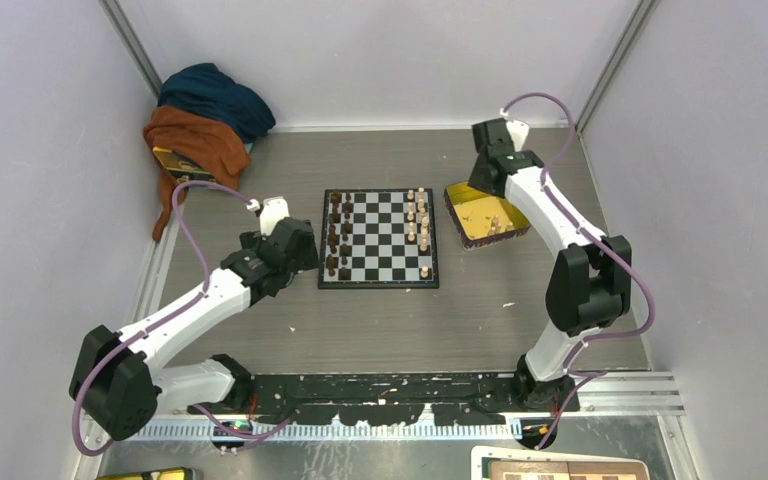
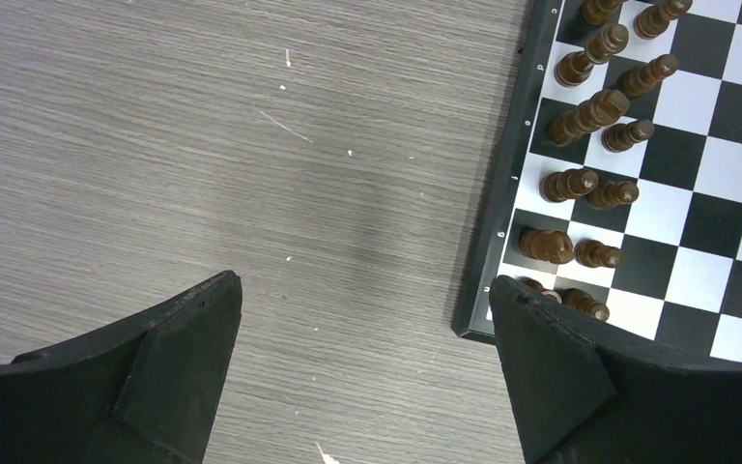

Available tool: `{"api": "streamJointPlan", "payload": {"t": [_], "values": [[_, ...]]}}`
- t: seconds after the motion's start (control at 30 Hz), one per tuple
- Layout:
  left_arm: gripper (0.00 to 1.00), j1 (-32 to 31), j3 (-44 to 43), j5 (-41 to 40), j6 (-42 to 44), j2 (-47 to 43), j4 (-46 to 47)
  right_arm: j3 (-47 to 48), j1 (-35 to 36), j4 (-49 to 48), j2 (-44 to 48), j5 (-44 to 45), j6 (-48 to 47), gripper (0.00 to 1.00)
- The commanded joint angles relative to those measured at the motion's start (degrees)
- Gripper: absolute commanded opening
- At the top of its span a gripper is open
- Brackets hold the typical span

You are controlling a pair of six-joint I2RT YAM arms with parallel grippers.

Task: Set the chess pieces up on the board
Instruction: Pick up the chess piece from the storage box.

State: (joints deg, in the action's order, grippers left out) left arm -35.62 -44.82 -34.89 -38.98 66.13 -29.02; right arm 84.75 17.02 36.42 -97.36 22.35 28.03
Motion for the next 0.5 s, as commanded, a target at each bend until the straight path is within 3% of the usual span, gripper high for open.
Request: {"api": "streamJointPlan", "payload": {"t": [0.0,0.47], "values": [[1.0,-0.3,-2.4,-1.8,0.1,0.2,1.0,-2.8,-4.5,-2.3,0.6,0.4,2.2,0.42],[1.0,-0.2,-2.9,-2.6,1.4,0.7,1.1,-2.5,-10.9,-4.3,-8.5,-4.9,2.9,0.43]]}}
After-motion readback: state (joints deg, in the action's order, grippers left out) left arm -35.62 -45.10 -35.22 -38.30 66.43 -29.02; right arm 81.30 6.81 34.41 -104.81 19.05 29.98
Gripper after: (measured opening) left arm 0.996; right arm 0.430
